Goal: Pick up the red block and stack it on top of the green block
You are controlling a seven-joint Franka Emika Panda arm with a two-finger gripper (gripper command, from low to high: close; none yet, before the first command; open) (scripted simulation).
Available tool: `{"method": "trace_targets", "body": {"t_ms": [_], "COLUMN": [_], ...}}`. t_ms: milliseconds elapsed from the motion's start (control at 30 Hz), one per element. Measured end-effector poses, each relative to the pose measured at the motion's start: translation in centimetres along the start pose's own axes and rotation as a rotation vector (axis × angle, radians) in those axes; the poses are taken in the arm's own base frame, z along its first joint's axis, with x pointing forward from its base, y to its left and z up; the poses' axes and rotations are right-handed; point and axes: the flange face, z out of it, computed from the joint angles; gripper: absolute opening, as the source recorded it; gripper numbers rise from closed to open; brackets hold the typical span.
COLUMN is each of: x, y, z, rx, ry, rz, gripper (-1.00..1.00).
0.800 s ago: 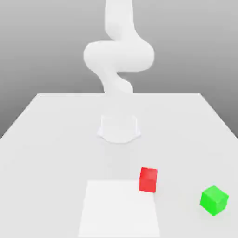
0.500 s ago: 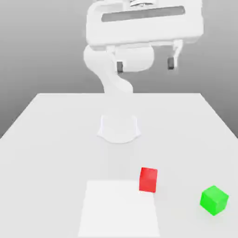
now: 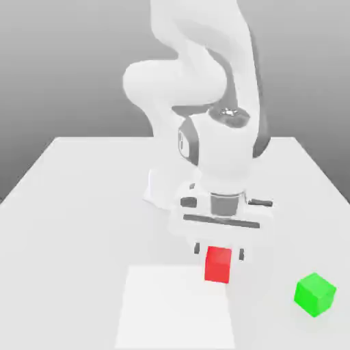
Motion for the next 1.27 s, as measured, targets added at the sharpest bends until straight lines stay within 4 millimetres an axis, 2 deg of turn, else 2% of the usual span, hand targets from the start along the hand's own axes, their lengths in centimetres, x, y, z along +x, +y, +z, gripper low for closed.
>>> {"method": "trace_targets", "body": {"t_ms": [33,267,533,600,800,1000,1067,1133,1167,1267], "x": [0.0,0.0,-0.2,-1.0,-5.3,-10.8,-11.1,-11.2,-11.3,-11.3], "y": [0.1,0.0,-0.3,-2.0,-8.7,-14.5,-15.2,-15.3,-15.3,-15.3], "z": [0.4,0.3,-5.6,-6.4,-7.9,-9.3,-7.7,-5.3,-4.0,-4.0], "rx": [0.0,0.001,-0.001,-0.003,-0.005,0.0,0.002,0.002,0.002,0.002], "ry": [0.0,0.001,0.004,0.01,0.021,0.005,0.002,0.002,0.001,0.001], "rz": [0.0,0.0,0.002,0.024,0.115,0.22,0.238,0.242,0.242,0.242], "gripper": [-1.0,-1.0,-1.0,-1.0,-1.0,-1.0,-1.0,-1.0,1.0,1.0]}}
